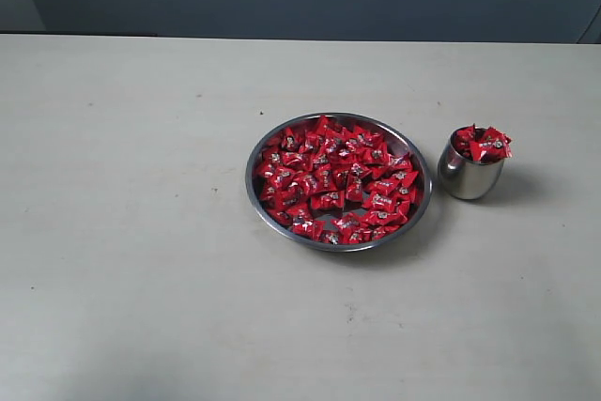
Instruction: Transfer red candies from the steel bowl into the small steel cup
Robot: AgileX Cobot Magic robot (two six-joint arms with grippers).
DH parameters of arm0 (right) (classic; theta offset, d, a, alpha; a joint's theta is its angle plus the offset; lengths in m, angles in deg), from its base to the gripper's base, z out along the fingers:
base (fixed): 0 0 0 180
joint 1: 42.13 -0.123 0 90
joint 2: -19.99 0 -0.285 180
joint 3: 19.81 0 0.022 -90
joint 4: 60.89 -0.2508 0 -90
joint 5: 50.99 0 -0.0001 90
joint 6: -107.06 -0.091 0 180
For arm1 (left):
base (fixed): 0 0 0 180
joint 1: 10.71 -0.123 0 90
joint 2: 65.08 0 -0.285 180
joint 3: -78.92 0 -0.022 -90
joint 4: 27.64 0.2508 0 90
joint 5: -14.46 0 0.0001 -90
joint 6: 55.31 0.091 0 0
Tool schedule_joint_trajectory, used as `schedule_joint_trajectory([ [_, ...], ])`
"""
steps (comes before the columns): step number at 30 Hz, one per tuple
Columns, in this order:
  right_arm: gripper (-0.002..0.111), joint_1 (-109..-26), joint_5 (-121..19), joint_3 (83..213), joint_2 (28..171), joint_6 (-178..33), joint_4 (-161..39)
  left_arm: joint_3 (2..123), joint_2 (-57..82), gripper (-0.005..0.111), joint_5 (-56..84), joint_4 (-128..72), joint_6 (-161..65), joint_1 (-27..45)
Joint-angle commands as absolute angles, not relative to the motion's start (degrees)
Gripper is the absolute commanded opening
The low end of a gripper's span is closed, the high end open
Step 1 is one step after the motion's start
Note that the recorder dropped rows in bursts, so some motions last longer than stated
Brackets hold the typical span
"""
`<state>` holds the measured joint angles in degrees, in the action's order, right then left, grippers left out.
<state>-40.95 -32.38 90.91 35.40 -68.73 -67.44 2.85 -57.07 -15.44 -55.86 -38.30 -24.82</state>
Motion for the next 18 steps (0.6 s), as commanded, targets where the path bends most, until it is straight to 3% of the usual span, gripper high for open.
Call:
schedule_joint_trajectory([
  [1, -0.001, -40.5, -34.4, 86.9, 31.4, -68.5, -67.6, 2.8, -57.3, 0.0, -15.4, -55.9, -38.4, -24.9],
  [18, -0.001, -40.5, -33.2, 83.0, 27.8, -68.5, -70.1, 2.8, -57.3, 0.0, -15.4, -55.9, -38.4, -24.9],
])
